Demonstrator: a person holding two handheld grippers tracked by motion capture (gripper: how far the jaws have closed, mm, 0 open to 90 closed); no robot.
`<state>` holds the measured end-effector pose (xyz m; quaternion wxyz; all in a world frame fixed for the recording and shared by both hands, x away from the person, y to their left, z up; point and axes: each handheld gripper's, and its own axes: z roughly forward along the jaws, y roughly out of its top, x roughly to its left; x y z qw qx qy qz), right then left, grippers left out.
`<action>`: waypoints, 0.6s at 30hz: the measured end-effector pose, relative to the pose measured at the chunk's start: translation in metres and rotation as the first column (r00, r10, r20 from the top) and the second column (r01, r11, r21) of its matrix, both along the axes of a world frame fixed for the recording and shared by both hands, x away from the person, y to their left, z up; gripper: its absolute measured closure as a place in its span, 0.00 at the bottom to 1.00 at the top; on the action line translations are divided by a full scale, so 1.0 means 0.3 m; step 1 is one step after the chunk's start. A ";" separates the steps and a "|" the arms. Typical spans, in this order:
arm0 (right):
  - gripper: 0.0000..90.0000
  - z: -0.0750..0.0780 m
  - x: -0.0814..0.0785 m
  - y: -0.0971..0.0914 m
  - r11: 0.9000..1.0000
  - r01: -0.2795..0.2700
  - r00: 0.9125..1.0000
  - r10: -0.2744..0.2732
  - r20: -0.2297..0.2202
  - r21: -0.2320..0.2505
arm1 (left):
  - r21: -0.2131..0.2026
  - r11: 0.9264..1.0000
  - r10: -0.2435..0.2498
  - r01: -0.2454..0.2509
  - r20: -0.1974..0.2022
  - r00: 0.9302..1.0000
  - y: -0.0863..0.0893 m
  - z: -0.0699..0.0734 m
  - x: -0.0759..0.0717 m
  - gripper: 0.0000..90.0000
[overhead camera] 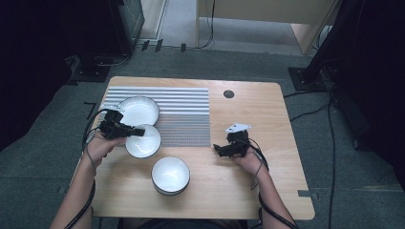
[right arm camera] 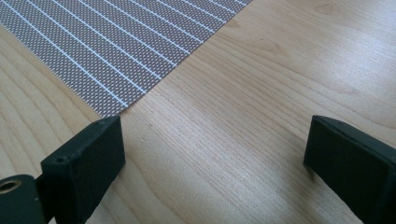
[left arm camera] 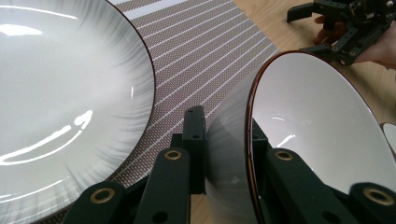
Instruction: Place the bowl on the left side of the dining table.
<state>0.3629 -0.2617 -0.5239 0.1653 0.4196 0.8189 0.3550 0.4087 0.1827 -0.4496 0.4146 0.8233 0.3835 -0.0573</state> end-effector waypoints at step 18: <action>0.06 0.000 -0.001 -0.001 1.000 0.003 1.000 -0.003 0.003 0.000 | 0.002 1.000 -0.001 0.002 -0.009 1.000 0.002 -0.006 0.040 0.87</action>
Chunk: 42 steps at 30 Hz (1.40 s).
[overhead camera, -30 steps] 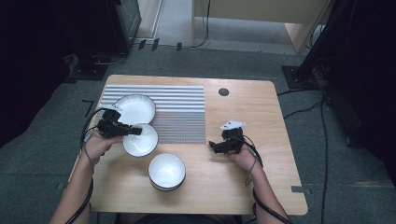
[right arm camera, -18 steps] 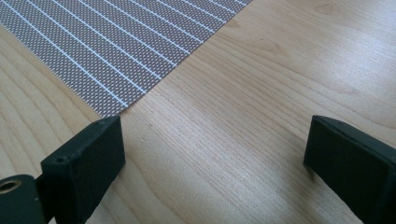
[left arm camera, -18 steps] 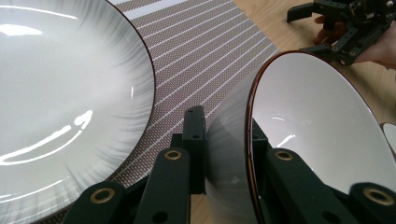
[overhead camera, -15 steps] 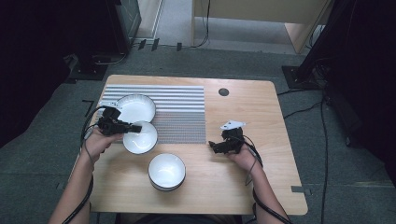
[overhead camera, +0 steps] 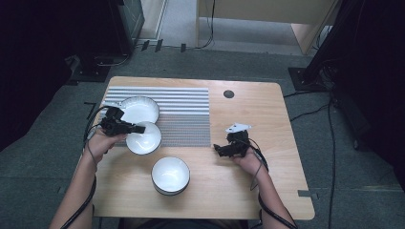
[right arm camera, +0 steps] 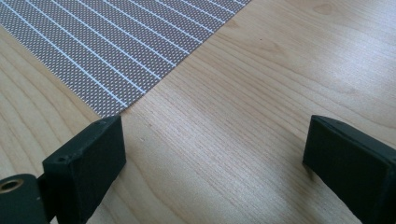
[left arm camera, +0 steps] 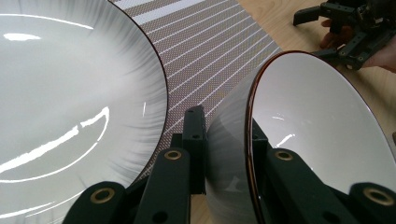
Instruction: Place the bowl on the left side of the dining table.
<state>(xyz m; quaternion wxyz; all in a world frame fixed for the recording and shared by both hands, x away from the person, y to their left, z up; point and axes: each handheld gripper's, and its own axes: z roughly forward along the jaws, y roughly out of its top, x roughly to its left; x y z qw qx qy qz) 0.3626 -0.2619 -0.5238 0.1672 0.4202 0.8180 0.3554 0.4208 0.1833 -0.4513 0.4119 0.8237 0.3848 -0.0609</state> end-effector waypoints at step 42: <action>0.07 0.000 -0.005 -0.004 1.000 0.010 1.000 -0.010 0.003 0.004 | -0.003 0.999 0.037 -0.037 -0.017 0.999 0.035 -0.007 0.070 0.87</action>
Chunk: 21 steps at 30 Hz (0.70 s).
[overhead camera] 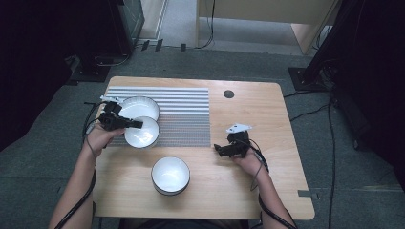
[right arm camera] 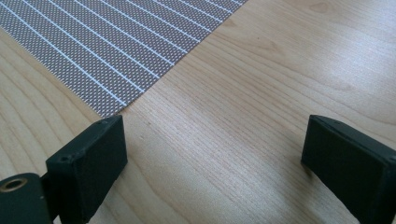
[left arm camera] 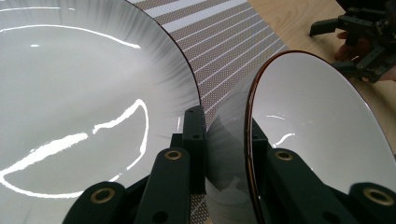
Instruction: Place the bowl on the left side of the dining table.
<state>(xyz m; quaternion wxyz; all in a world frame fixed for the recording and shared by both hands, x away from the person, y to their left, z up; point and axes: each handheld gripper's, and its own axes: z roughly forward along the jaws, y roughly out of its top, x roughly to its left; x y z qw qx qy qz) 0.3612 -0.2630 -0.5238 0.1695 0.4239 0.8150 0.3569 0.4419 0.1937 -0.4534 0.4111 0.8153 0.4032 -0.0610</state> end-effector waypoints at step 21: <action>0.07 0.000 -0.002 -0.001 1.000 0.000 1.000 0.000 -0.002 0.002 | 0.004 1.000 0.026 -0.026 -0.011 1.000 0.025 0.003 0.040 0.87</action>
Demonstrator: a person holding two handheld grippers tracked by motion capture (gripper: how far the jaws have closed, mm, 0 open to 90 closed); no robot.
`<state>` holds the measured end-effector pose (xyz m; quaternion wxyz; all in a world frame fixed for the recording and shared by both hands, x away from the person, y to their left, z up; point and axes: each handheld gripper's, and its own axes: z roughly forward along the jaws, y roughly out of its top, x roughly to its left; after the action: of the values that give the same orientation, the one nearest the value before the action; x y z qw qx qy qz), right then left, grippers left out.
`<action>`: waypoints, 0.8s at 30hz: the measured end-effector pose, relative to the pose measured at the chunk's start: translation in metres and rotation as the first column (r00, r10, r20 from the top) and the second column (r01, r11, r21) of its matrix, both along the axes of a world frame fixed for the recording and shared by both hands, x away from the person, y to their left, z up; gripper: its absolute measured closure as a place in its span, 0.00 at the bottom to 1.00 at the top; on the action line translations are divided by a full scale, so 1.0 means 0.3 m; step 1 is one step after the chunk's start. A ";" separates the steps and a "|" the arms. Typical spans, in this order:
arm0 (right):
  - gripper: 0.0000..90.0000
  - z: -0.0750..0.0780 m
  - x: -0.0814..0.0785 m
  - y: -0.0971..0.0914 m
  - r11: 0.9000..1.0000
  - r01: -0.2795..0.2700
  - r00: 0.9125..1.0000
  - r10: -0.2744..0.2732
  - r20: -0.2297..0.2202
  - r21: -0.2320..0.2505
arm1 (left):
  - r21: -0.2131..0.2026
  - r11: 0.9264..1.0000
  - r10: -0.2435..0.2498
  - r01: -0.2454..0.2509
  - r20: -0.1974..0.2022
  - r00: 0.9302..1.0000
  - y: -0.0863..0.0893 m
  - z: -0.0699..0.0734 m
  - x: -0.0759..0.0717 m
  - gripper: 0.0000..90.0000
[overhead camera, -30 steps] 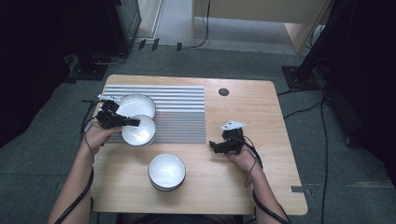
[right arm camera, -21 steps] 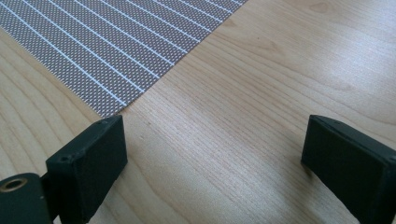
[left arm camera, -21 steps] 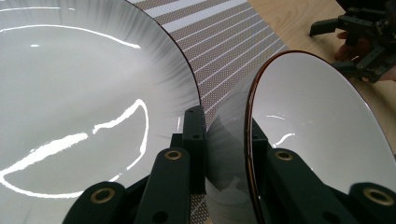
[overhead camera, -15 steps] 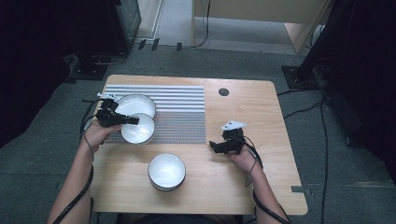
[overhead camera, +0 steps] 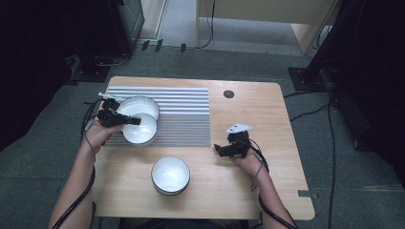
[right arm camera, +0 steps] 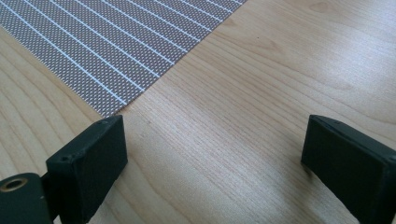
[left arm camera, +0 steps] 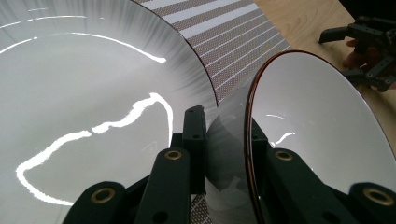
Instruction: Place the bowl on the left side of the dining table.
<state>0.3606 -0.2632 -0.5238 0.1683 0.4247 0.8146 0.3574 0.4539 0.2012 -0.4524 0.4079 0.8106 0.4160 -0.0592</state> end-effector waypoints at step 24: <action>0.07 0.000 -0.001 -0.001 1.000 0.000 1.000 0.000 0.000 0.000 | 0.003 1.000 0.029 -0.029 -0.004 1.000 0.020 -0.004 0.043 0.87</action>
<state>0.3604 -0.2635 -0.5238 0.1683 0.4248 0.8145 0.3575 0.4666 0.2071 -0.4535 0.4068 0.8049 0.4286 -0.0546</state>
